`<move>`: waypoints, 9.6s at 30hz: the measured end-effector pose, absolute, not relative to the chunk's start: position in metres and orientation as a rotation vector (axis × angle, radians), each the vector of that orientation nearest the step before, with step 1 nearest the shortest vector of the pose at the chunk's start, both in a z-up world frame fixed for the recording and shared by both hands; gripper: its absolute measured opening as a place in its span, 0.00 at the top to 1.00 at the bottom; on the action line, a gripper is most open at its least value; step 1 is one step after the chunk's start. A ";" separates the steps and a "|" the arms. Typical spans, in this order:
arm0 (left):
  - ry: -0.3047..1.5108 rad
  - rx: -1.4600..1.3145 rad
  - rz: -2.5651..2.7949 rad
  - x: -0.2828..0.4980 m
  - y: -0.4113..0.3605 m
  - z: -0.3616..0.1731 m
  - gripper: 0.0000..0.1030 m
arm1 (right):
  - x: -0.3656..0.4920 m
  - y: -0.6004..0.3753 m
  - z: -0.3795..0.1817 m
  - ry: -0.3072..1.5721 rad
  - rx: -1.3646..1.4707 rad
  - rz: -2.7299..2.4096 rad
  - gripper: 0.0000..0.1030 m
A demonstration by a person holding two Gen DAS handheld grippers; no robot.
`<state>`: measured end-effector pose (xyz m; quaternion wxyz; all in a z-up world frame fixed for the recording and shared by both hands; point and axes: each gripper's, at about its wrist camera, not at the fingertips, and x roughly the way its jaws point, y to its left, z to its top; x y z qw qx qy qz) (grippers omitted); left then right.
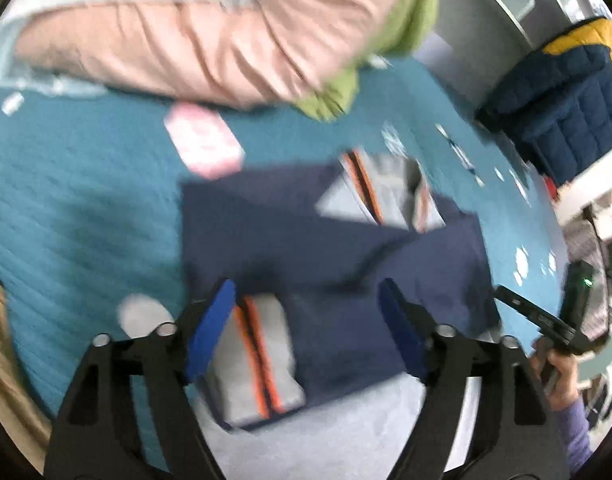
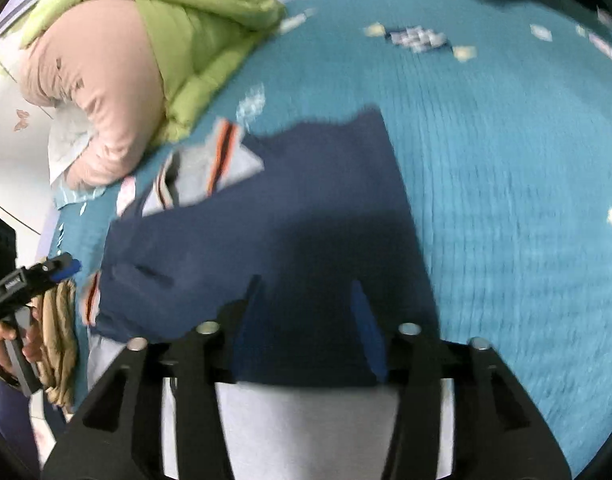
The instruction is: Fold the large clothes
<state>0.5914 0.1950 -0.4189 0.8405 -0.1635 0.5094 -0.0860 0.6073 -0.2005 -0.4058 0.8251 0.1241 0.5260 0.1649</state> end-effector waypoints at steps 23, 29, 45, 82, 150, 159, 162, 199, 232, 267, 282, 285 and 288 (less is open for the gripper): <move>1.256 -0.256 0.028 0.689 0.219 -0.488 0.42 | 0.752 -0.210 -0.451 1.289 0.391 0.179 0.47; 1.220 -0.236 0.060 0.681 0.230 -0.480 0.84 | 0.747 -0.215 -0.457 1.302 0.344 0.170 0.95; 1.007 -0.164 -0.098 0.557 0.194 -0.355 0.90 | 0.647 -0.239 -0.344 1.096 0.363 0.329 0.96; 1.111 -0.109 0.043 0.219 0.159 -0.375 0.30 | 0.312 -0.314 -0.321 1.214 0.242 0.234 0.63; 1.243 -0.608 -0.168 0.307 0.166 -0.482 0.16 | 0.322 -0.119 -0.410 1.411 0.391 0.404 1.00; 1.276 -0.493 -0.173 0.298 0.136 -0.484 0.13 | 0.286 -0.122 -0.401 1.354 0.395 0.395 0.94; 1.270 -0.494 -0.161 0.289 0.131 -0.489 0.13 | 0.275 -0.121 -0.415 1.365 0.376 0.376 1.00; 1.228 -0.640 -0.363 0.310 0.120 -0.408 0.83 | 0.252 0.011 -0.369 0.861 -0.023 0.551 0.48; 1.217 -0.177 -0.554 0.364 -0.114 -0.404 0.27 | 0.266 -0.272 -0.345 0.874 0.862 0.151 0.90; 1.266 -0.329 -0.311 0.374 -0.037 -0.450 0.24 | 0.347 -0.321 -0.420 1.146 1.063 0.186 0.42; 1.274 -0.326 -0.300 0.376 -0.038 -0.450 0.24 | 0.359 -0.275 -0.400 1.150 0.820 0.261 0.82; 1.256 -0.333 -0.319 0.376 -0.032 -0.440 0.23 | 0.348 -0.269 -0.369 1.079 0.743 0.256 0.84; 1.228 -0.341 -0.328 0.375 -0.029 -0.427 0.23 | 0.340 -0.269 -0.342 0.991 0.767 0.302 0.85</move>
